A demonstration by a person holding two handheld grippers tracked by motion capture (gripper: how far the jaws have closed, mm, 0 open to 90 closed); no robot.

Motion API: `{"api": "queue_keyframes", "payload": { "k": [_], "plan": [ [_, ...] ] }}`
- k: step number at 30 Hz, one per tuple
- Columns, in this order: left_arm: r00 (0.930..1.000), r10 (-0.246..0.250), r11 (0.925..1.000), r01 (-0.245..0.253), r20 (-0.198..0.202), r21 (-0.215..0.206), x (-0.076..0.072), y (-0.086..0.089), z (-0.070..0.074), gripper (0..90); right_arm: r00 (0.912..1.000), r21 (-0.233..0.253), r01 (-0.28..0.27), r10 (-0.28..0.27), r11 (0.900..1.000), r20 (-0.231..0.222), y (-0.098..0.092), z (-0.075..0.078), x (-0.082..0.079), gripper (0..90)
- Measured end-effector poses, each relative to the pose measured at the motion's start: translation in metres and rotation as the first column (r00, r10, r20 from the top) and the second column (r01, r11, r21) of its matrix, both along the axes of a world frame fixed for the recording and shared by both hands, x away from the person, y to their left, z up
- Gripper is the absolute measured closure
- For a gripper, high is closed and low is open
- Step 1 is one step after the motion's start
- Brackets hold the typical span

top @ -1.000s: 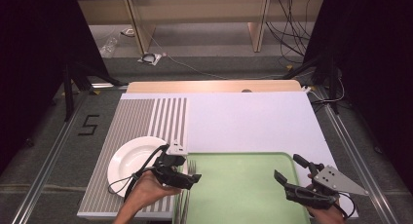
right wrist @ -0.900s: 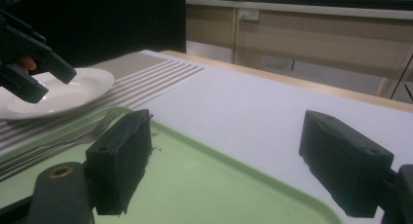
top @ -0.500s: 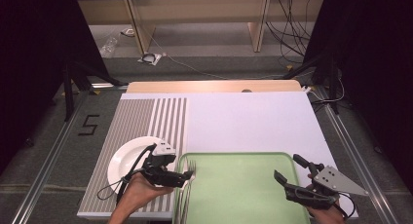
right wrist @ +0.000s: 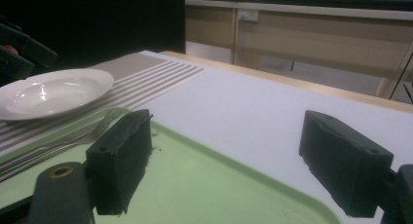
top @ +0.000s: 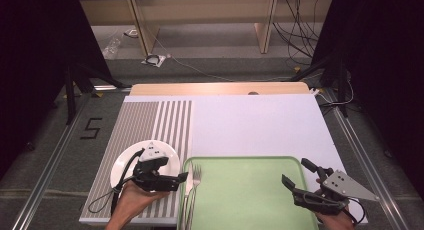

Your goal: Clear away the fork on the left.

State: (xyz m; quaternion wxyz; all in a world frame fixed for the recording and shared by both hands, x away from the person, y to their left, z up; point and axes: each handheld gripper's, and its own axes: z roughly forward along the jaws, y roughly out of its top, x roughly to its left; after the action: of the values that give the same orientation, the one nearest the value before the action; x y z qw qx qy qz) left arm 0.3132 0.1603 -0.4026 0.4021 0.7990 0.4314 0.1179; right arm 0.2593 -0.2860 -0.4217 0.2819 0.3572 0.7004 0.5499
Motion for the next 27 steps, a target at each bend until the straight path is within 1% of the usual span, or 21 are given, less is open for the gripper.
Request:
{"api": "queue_keyframes", "payload": {
  "k": [4, 8, 13, 14, 21, 25, 27],
  "plan": [
    [0.9995, 0.031, 0.9994, -0.031, -0.005, -0.013, -0.002, 0.007, -0.002, 15.8, 1.0, 0.001, 0.0, 0.0, 1.0, 0.0, 0.0, 0.0, 0.0, 20.3],
    [0.9971, 0.074, 0.997, -0.075, -0.017, -0.022, -0.003, 0.015, -0.005, 15.8, 1.0, 0.004, 0.001, 0.0, 1.0, -0.003, -0.001, 0.0, 0.0, 20.3],
    [0.9918, 0.116, 0.9922, -0.119, -0.054, -0.038, -0.003, 0.025, -0.01, 15.8, 1.0, 0.005, 0.004, -0.004, 1.0, -0.005, -0.002, 0.0, 0.0, 20.3],
    [0.9903, 0.125, 0.9908, -0.128, -0.06, -0.044, -0.003, 0.027, -0.011, 15.8, 1.0, 0.006, 0.004, -0.004, 1.0, -0.004, -0.002, 0.0, 0.0, 20.3],
    [0.9826, 0.174, 0.9823, -0.178, -0.064, -0.059, -0.007, 0.039, -0.013, 15.8, 1.0, 0.006, 0.002, -0.002, 1.0, -0.007, -0.002, 0.0, 0.0, 20.3],
    [0.9761, 0.202, 0.9743, -0.209, -0.08, -0.085, -0.01, 0.049, -0.016, 15.8, 1.0, 0.009, 0.003, -0.003, 1.0, -0.005, -0.002, -0.001, 0.001, 20.3],
    [0.9724, 0.216, 0.9706, -0.224, -0.088, -0.089, -0.012, 0.054, -0.018, 15.8, 1.0, 0.011, 0.002, -0.002, 1.0, -0.005, -0.003, -0.001, 0.001, 20.3]
  ]
}}
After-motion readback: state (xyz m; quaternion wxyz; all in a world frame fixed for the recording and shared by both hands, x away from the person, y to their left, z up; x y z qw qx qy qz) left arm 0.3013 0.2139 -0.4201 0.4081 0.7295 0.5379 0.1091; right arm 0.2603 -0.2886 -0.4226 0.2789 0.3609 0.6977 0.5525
